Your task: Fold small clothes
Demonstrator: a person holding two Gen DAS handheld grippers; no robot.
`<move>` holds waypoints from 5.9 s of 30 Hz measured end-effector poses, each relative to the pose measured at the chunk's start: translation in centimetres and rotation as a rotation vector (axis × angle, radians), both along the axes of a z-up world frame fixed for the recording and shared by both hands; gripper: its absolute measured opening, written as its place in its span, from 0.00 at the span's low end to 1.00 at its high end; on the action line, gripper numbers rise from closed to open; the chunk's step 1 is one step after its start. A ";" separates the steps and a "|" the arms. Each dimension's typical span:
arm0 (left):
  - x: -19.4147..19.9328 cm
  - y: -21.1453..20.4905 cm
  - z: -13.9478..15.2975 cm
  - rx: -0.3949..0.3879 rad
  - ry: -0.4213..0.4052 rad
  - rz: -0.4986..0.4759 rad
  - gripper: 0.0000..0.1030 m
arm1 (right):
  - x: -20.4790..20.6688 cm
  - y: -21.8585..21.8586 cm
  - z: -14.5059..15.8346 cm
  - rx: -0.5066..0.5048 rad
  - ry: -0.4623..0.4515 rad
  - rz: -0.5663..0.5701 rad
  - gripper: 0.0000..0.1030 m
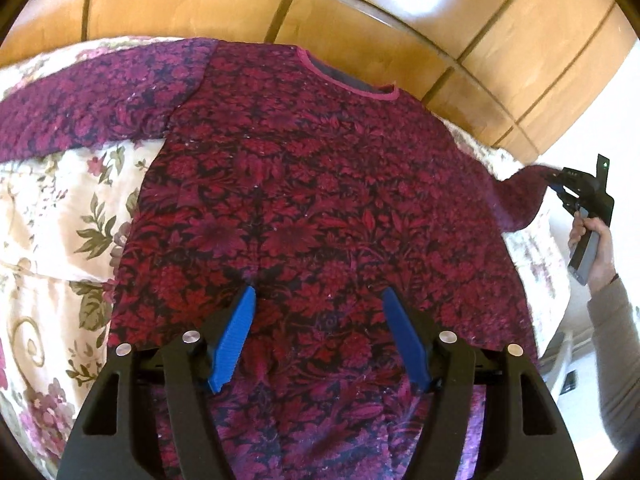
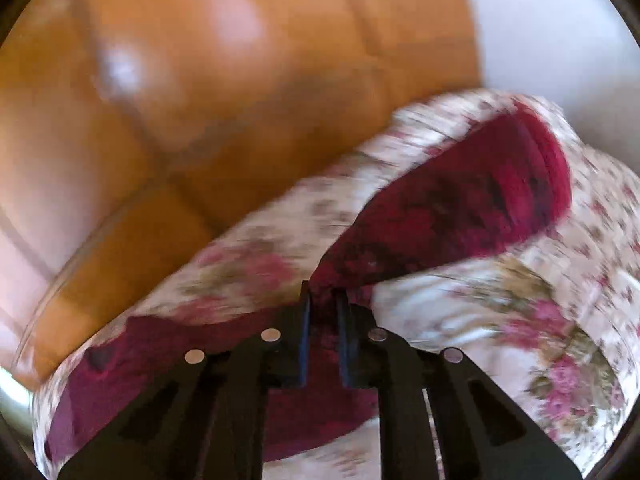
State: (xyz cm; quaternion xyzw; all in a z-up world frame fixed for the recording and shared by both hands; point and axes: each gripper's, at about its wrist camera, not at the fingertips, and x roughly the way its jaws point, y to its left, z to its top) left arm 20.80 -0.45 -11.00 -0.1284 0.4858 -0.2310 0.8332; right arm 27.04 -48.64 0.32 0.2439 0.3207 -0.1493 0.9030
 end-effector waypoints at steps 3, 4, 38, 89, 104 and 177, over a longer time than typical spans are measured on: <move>0.0 0.9 0.2 -0.043 0.020 0.024 0.56 | 2.1 5.9 1.0 -0.014 -0.018 0.154 0.10; 0.1 1.2 0.3 -0.061 0.026 0.033 0.56 | 2.6 7.5 1.0 -0.020 -0.017 0.190 0.10; 16.3 -0.1 0.4 -0.083 0.080 0.141 0.14 | -2.2 14.3 -4.2 0.118 0.023 0.334 0.70; 0.9 36.8 -1.6 -0.346 0.071 0.967 0.60 | -2.4 31.1 -11.2 -0.417 0.225 0.494 0.98; 7.4 41.9 -2.6 -0.385 0.137 1.054 0.17 | -2.3 29.9 -12.3 -0.323 0.222 0.457 0.98; -2.5 9.6 0.9 -0.079 -0.055 0.155 0.78 | 2.1 35.3 1.6 -0.133 -0.044 0.651 0.09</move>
